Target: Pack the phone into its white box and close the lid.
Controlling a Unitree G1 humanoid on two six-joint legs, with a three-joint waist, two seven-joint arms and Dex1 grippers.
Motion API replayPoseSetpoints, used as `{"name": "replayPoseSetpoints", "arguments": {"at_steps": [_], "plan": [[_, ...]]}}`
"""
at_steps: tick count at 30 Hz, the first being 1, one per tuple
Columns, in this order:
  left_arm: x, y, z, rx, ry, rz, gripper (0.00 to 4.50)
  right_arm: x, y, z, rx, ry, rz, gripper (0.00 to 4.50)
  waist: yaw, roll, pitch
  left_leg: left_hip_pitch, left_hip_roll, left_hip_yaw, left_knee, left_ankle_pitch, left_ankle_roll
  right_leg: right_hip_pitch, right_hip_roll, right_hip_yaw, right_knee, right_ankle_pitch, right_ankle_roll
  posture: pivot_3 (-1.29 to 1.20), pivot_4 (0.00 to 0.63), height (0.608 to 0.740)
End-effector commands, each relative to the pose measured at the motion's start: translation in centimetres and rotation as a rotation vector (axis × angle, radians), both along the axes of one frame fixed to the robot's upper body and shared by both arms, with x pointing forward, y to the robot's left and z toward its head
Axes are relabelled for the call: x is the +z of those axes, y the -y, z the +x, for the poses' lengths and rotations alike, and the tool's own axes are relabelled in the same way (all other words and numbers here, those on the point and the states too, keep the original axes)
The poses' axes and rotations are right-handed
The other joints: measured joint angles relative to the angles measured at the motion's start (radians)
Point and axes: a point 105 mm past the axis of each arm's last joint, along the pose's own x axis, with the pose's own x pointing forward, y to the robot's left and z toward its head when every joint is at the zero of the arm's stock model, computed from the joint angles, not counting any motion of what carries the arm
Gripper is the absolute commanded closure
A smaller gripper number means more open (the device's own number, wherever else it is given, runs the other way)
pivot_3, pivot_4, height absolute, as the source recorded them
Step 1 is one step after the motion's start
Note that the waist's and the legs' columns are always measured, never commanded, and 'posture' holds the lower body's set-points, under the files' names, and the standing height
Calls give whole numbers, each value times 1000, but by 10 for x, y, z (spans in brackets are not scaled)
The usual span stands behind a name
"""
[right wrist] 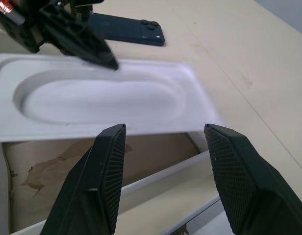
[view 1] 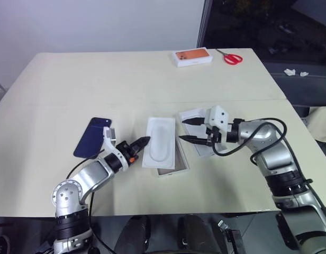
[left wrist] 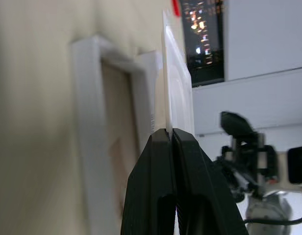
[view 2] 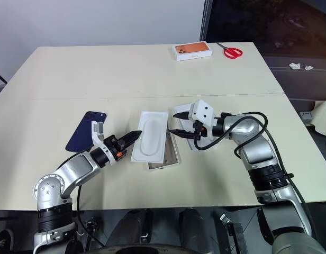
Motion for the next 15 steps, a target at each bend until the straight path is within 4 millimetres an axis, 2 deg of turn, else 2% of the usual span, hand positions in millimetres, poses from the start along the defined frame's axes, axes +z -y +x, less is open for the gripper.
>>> {"name": "replayPoseSetpoints", "arguments": {"at_steps": [1, 2, 3, 4, 8, 13, 15], "plan": [[14, 2, -2, -11, 55, -18, 4476, 11, 0, 0, 0, 50, 12, 1851, 0, 0, 0, 0, 0, 0, 0, 0, 0, 0, 0, 0, 0, 0, 0, 0, 150, 740], [14, 2, -2, -11, 54, -16, 4476, 11, 0, 0, -1, 51, 12, 1851, 0, 0, 0, 0, 0, 0, 0, 0, 0, 0, 0, 0, 0, 0, 0, 0, 150, 740], [14, 2, -2, -14, 57, -7, 3858, 11, 0, 0, -2, 52, 12, 1851, 0, 0, 0, 0, 0, 0, 0, 0, 0, 0, 0, 0, 0, 0, 0, 0, 150, 740], [14, 3, -2, -26, 56, 1, 3578, 11, 0, 0, -2, 52, 14, 1851, 0, 0, 0, 0, 0, 0, 0, 0, 0, 0, 0, 0, 0, 0, 0, 0, 150, 740], [20, 6, -4, -42, 73, -1, 1664, 11, -1, 0, -1, 52, 17, 1851, 0, 0, 0, 0, 0, 0, 0, 0, 0, 0, 0, 0, 0, 0, 0, 0, 150, 740], [22, 7, -8, -64, 71, -10, 1664, 10, -1, 0, -2, 51, 17, 1851, 0, 0, 0, 0, 0, 0, 0, 0, 0, 0, 0, 0, 0, 0, 0, 0, 150, 740], [28, 5, -16, -104, 121, 35, 1664, 10, -2, -1, 0, 45, 20, 1851, -1, 0, 0, 0, 0, 0, 0, 0, 0, 0, 0, 0, 0, 0, 0, 0, 150, 740]]}}
